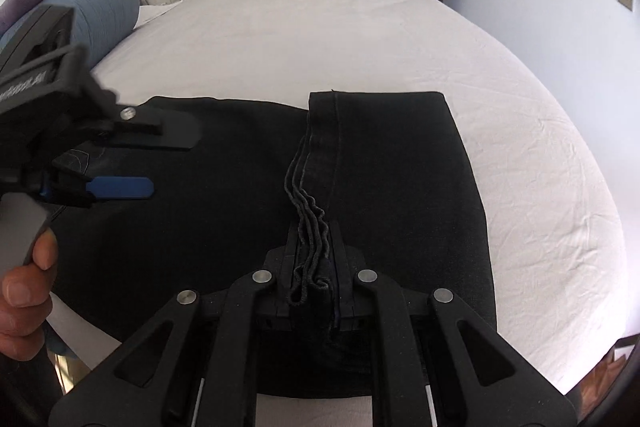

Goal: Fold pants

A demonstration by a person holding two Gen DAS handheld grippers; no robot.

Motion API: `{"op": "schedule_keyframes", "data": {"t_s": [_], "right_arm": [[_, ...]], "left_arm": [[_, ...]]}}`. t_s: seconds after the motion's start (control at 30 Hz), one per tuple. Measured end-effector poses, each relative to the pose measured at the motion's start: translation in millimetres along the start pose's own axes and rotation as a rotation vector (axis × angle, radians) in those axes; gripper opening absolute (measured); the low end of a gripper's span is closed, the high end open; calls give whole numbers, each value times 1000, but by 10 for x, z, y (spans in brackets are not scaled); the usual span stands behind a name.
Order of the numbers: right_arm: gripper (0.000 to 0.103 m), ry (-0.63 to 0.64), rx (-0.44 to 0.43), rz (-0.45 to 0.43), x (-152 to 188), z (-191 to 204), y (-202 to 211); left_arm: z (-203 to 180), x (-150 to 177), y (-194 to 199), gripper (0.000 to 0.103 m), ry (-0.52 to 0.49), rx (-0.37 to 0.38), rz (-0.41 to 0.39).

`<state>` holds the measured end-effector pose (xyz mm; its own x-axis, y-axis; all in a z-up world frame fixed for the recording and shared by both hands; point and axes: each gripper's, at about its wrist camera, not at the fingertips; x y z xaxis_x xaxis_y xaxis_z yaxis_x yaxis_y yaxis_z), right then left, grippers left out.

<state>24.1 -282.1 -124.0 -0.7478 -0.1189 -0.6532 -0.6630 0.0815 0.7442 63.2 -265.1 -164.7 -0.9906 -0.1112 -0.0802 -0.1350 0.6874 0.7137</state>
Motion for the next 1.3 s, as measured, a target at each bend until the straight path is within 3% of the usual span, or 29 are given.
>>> {"op": "schedule_keyframes", "data": {"t_s": [0.3, 0.33, 0.43, 0.47, 0.57, 0.93, 1.3], "right_arm": [[10, 53, 8, -69, 43, 224, 402], [10, 58, 4, -71, 35, 245, 417], [10, 72, -9, -71, 15, 301, 447], [10, 77, -11, -71, 38, 311, 477], [10, 93, -15, -74, 9, 374, 540], [10, 201, -136, -95, -222, 701, 460], [10, 221, -317, -27, -357, 1194, 97]], "left_arm": [[-305, -143, -401, 101, 29, 38, 122], [-324, -130, -408, 94, 21, 39, 126], [-349, -97, -447, 41, -1, 35, 170], [-348, -95, -437, 30, -16, 25, 172], [-303, -129, -338, 10, -50, 10, 165], [-93, -398, 208, 9, -289, -137, 156], [380, -677, 441, 9, -363, -290, 168]]}}
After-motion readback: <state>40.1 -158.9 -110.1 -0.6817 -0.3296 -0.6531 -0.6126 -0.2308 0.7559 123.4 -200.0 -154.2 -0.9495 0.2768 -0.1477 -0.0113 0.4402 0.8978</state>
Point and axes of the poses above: each gripper's, at about its wrist camera, not at the fingertips, and y roughly against the way its jaws point, z to its left, x to its underside, and after that the axes turned 15 degrees about y, right-handed
